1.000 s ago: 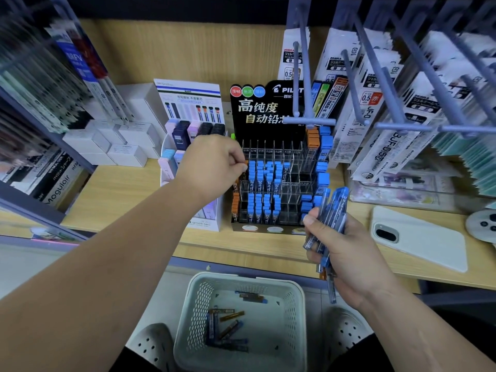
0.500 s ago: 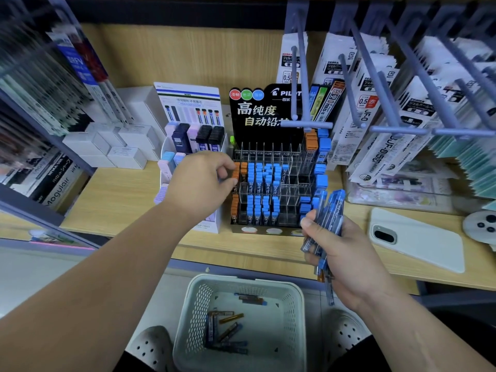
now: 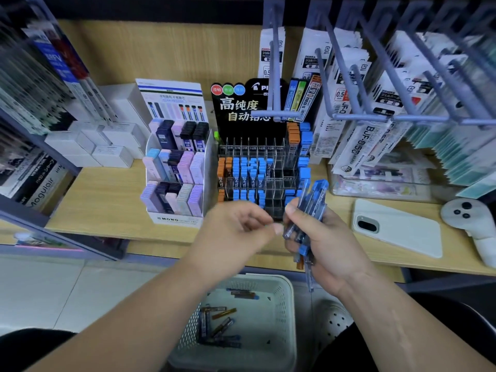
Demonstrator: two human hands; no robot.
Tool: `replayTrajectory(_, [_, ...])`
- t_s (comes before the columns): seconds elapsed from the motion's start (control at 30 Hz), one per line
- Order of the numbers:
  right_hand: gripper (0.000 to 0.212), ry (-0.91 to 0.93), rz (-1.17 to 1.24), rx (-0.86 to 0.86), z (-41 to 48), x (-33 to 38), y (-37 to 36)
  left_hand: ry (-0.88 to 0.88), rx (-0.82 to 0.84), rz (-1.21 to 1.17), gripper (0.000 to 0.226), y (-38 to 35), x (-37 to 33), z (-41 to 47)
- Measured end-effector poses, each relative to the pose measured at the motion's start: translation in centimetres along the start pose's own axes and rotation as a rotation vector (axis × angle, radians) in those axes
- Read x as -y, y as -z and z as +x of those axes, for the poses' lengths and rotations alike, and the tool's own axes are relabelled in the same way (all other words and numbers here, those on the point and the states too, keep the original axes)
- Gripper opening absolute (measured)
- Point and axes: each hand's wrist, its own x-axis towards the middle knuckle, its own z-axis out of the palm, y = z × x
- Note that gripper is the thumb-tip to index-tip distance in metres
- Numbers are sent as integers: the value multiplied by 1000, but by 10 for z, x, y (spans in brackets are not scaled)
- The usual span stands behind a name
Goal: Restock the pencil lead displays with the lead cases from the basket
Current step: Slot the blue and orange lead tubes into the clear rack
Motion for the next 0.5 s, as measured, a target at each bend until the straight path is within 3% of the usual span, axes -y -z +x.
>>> replayTrajectory(0.13, [10,14,-14,27,-2,-4,-3,85,10,-162,15,-16,0,-7])
replayTrajectory(0.5, [12,-1,5,-27,-2,-2,5,76,-20,-197,41,-15,2,-12])
